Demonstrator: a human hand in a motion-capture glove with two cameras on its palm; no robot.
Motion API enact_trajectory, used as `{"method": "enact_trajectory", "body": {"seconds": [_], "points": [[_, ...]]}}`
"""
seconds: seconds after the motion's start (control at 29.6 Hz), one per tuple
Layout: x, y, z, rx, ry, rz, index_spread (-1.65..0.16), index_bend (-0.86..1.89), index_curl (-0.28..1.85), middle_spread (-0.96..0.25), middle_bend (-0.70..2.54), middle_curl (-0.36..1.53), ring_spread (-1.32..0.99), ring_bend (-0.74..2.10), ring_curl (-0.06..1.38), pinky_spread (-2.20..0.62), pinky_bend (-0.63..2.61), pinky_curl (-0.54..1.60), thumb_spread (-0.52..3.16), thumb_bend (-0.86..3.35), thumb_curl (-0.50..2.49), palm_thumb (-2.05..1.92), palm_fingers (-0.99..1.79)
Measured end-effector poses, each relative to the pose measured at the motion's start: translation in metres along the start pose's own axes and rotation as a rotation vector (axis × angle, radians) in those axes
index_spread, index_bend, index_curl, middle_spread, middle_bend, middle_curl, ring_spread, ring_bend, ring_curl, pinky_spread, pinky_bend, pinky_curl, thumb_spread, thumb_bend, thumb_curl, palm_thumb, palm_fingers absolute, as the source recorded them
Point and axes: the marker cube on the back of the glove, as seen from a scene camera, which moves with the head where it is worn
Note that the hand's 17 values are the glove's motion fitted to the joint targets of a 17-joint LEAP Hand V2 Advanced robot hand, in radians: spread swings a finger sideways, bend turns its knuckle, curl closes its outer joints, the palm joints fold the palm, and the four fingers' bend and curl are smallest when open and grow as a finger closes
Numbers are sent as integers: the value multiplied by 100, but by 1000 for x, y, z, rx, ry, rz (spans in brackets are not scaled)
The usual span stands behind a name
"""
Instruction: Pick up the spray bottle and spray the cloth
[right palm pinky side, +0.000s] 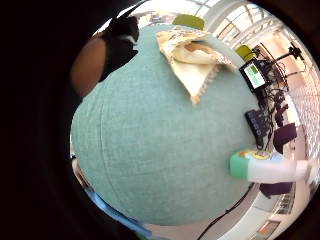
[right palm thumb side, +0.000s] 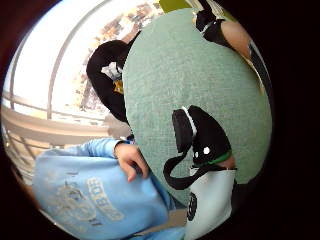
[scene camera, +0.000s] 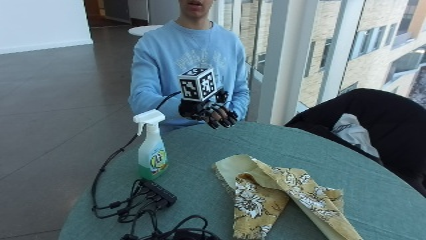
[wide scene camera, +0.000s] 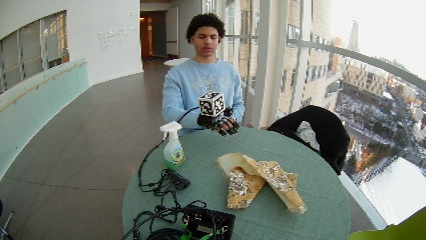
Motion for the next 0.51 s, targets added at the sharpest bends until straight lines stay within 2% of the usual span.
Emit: {"method": "enact_trajectory", "body": {"seconds": [0.27,0.51], "points": [[32,58,-21,64,-20,117,-37,18,34,-8,23,33,-1,18,24,21,18,27,117,15,29,61,65],[62,114,-39,200,-171,314,-38,19,36,-7,21,35,0,17,24,22,17,28,114,9,29,60,61]]}}
